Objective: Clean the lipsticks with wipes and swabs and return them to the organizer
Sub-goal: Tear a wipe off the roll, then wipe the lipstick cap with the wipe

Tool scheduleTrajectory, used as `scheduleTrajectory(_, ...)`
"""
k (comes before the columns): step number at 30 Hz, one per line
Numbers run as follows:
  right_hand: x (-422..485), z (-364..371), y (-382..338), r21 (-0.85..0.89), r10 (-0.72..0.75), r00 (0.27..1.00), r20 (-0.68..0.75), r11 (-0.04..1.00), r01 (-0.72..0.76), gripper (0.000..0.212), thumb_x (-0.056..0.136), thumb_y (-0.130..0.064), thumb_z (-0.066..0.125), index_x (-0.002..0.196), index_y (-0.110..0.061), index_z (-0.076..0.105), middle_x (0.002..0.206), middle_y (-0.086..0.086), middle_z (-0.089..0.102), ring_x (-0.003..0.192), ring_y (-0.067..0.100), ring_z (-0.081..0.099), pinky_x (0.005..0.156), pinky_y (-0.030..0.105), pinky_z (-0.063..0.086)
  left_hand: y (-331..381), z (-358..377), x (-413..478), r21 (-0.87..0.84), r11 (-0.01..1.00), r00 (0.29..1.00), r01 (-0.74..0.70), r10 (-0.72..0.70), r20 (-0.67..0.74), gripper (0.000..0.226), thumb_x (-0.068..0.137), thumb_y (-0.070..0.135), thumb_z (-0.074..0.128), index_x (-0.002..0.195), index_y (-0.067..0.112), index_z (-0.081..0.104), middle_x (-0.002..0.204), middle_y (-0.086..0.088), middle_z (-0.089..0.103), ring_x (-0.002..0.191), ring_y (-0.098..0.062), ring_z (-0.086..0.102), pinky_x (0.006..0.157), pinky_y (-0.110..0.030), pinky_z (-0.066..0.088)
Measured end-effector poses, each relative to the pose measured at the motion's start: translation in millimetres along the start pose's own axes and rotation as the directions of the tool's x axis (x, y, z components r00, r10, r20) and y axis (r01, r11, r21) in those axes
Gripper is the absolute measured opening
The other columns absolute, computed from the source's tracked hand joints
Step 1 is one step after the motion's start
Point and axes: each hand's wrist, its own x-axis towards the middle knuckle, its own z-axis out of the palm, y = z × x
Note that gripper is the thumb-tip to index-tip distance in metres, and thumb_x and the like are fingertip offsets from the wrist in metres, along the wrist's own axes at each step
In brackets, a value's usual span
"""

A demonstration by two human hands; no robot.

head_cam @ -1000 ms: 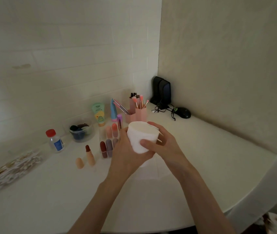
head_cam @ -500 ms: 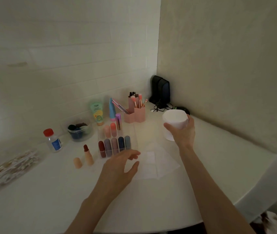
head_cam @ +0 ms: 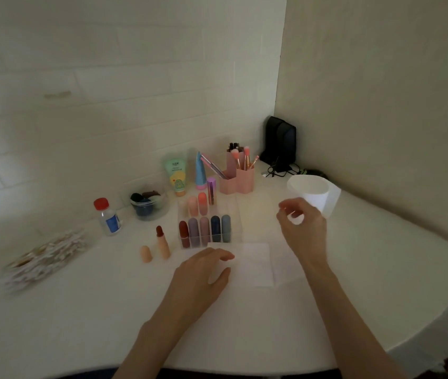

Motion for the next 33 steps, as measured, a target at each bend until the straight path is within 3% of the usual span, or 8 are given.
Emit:
scheduleTrajectory(3,-12,6,-1,-0.104,0.015,0.894,0.447,0.994,0.035,0.009,0.085,-0.028,0.080,0.094,-0.030,0.077,0.088,-0.016,0.070,0.085,0.002,0.058,0.075,0.016,0.040,-2,0,-4,0.025,1.000,0.999,-0.010,0.009,0.039,0.028,0.102,0.036,0.053,0.129,0.038,0.059,0.132,0.020,0.057,0.123,-0.003,0.053,0.108,-0.031,0.042)
scheduleTrajectory(6,-19,14,0,-0.352,0.089,0.802,0.590,0.923,0.156,0.032,0.083,-0.053,0.078,0.107,-0.034,0.073,0.105,-0.012,0.059,0.105,0.011,0.044,0.086,0.027,0.034,-5,-1,-8,0.026,1.000,0.999,-0.015,0.014,0.038,0.027,0.102,0.034,0.054,0.128,0.036,0.061,0.131,0.018,0.059,0.122,-0.004,0.053,0.107,-0.029,0.043)
scheduleTrajectory(12,-23,17,-6,-0.349,0.092,0.766,0.636,0.920,0.179,0.019,0.081,-0.049,0.080,0.085,-0.041,0.064,0.105,-0.010,0.056,0.105,0.013,0.039,0.084,0.027,0.029,-11,-4,-14,0.009,1.000,0.999,-0.021,0.021,0.040,0.028,0.103,0.035,0.052,0.130,0.038,0.058,0.133,0.020,0.057,0.124,-0.001,0.051,0.108,-0.025,0.040)
scheduleTrajectory(15,-24,12,-12,-0.204,0.025,0.766,0.642,0.969,0.139,0.014,0.083,-0.036,0.083,0.080,-0.034,0.069,0.095,-0.012,0.064,0.095,0.008,0.052,0.079,0.021,0.035,-16,-6,-19,-0.064,0.990,0.984,0.128,-0.134,-0.113,0.024,0.099,0.036,0.058,0.123,0.040,0.062,0.119,0.024,0.063,0.109,0.004,0.058,0.100,-0.018,0.042)
scheduleTrajectory(19,-25,3,-28,0.066,-0.045,0.722,0.690,0.998,-0.001,0.012,0.085,-0.014,0.081,0.080,-0.018,0.071,0.076,-0.005,0.074,0.071,0.007,0.068,0.064,0.013,0.046,-28,-20,-26,-0.239,0.906,0.797,0.349,-0.421,-0.432,0.024,0.090,0.042,0.071,0.107,0.037,0.055,0.089,0.018,0.061,0.078,0.000,0.059,0.074,-0.025,0.051)
scheduleTrajectory(24,-27,4,-36,0.164,-0.050,0.736,0.675,0.983,-0.083,0.014,0.086,-0.007,0.079,0.078,-0.014,0.069,0.073,0.002,0.073,0.069,0.013,0.069,0.068,0.020,0.051,-50,-24,-19,-0.150,0.875,0.648,0.460,-0.446,-0.618,0.057,0.078,0.047,0.082,0.121,0.020,0.056,0.117,-0.003,0.050,0.108,-0.022,0.049,0.084,-0.036,0.048)
scheduleTrajectory(30,-33,4,-39,0.147,-0.032,0.711,0.703,0.984,-0.101,0.011,0.087,-0.005,0.075,0.081,-0.009,0.066,0.081,0.006,0.076,0.075,0.028,0.072,0.074,0.038,0.058,-73,-22,-4,0.018,0.848,0.714,0.530,-0.435,-0.548,0.068,0.070,0.063,0.082,0.123,0.024,0.068,0.133,-0.008,0.046,0.122,-0.029,0.041,0.098,-0.041,0.038)
scheduleTrajectory(33,-36,3,-41,0.135,-0.018,0.720,0.693,0.985,-0.106,0.014,0.088,-0.008,0.073,0.079,-0.013,0.063,0.072,0.008,0.074,0.057,0.017,0.058,0.060,0.026,0.049,-79,-20,1,0.049,0.847,0.734,0.529,-0.428,-0.527,0.058,0.070,0.064,0.081,0.114,0.027,0.074,0.134,-0.005,0.045,0.126,-0.028,0.036,0.099,-0.042,0.034)
